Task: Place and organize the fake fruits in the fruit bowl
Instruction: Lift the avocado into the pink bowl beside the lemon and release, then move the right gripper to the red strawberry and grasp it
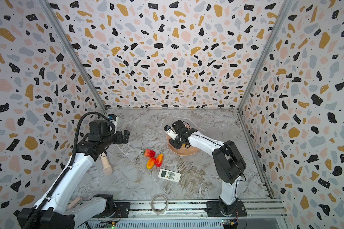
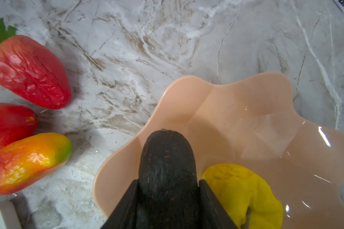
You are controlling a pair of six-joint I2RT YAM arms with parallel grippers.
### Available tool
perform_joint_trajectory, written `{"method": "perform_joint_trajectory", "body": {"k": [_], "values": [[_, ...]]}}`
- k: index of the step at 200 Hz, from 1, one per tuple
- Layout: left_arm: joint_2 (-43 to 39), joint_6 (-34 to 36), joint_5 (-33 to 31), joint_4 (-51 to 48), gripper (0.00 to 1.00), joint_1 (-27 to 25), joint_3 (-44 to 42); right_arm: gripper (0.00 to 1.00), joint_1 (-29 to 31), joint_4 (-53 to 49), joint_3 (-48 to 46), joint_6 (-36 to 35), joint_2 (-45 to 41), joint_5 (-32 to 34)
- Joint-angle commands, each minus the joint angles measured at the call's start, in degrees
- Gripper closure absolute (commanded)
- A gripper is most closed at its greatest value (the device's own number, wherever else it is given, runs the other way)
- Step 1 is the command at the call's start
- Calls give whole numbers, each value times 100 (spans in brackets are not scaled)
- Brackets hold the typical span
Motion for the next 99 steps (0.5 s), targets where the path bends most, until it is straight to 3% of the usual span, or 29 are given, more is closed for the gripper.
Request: {"method": "perform_joint_trajectory", "body": {"k": [1, 56, 99], "values": [[-53, 46, 92, 172, 0, 29, -45, 93, 19, 23, -48, 67, 89, 106], [-47, 45, 109, 181, 0, 23, -52, 91, 23, 32, -31, 58, 263, 260], [-43, 45, 128, 171, 1, 23, -45, 74, 17, 23, -20, 58, 296, 264]]}}
